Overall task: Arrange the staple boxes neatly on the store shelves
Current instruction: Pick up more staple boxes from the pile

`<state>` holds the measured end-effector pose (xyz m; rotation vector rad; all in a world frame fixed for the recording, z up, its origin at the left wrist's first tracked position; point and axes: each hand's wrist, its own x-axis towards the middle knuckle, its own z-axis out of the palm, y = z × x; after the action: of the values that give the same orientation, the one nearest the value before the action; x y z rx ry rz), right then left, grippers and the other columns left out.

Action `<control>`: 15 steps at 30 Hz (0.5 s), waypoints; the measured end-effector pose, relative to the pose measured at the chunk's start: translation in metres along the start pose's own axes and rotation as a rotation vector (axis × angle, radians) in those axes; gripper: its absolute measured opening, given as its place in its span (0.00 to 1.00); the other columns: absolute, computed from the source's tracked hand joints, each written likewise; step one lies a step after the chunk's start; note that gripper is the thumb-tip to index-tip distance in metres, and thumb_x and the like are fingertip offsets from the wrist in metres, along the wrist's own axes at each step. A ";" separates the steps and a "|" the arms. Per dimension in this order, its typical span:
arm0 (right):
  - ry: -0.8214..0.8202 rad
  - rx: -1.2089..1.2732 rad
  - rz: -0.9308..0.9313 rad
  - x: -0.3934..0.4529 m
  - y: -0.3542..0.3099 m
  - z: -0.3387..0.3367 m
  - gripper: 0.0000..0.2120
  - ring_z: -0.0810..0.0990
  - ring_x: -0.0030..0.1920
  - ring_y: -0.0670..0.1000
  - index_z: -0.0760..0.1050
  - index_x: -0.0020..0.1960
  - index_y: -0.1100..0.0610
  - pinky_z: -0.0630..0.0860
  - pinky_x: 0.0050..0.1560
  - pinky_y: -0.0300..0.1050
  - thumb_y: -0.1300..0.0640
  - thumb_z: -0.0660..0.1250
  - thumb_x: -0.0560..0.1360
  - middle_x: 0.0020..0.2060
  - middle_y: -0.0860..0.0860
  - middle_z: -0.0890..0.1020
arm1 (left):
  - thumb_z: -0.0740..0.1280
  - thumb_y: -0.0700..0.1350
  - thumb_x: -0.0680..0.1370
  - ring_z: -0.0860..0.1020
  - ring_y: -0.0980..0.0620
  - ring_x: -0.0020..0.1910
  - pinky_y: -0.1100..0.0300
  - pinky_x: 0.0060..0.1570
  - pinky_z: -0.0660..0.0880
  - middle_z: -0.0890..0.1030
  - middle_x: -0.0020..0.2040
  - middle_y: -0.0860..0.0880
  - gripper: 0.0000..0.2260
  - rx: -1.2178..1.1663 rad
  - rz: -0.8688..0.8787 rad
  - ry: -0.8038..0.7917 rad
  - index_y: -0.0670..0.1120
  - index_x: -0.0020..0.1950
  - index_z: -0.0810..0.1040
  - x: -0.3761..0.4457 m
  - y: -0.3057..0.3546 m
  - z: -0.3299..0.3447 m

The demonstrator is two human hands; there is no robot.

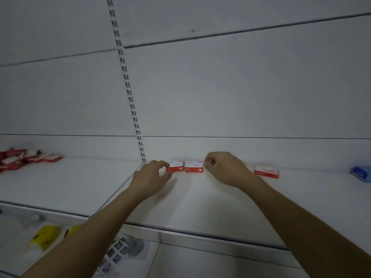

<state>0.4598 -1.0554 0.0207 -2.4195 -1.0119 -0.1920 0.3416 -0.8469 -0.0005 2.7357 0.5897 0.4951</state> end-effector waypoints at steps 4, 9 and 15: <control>-0.149 -0.006 -0.094 0.013 -0.089 0.028 0.11 0.78 0.49 0.53 0.77 0.49 0.48 0.72 0.47 0.45 0.45 0.58 0.77 0.51 0.49 0.80 | 0.58 0.62 0.78 0.75 0.52 0.59 0.50 0.62 0.70 0.77 0.61 0.55 0.17 0.059 -0.073 -0.030 0.57 0.62 0.75 -0.018 -0.033 -0.058; -0.231 0.009 -0.169 0.015 -0.202 0.069 0.13 0.79 0.48 0.53 0.78 0.52 0.51 0.76 0.49 0.48 0.46 0.59 0.77 0.51 0.50 0.81 | 0.57 0.63 0.78 0.77 0.51 0.55 0.51 0.59 0.72 0.79 0.58 0.53 0.18 0.103 -0.166 -0.022 0.55 0.59 0.77 -0.064 -0.124 -0.121; -0.269 -0.005 -0.234 0.022 -0.359 0.139 0.14 0.80 0.48 0.55 0.79 0.51 0.56 0.77 0.50 0.50 0.48 0.59 0.77 0.49 0.52 0.83 | 0.58 0.63 0.77 0.77 0.52 0.53 0.52 0.56 0.74 0.80 0.55 0.54 0.17 0.126 -0.241 0.007 0.56 0.57 0.77 -0.138 -0.271 -0.193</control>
<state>0.2159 -0.7581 0.0510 -2.3702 -1.4169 0.0543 0.0565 -0.6309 0.0397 2.7283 0.9679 0.4205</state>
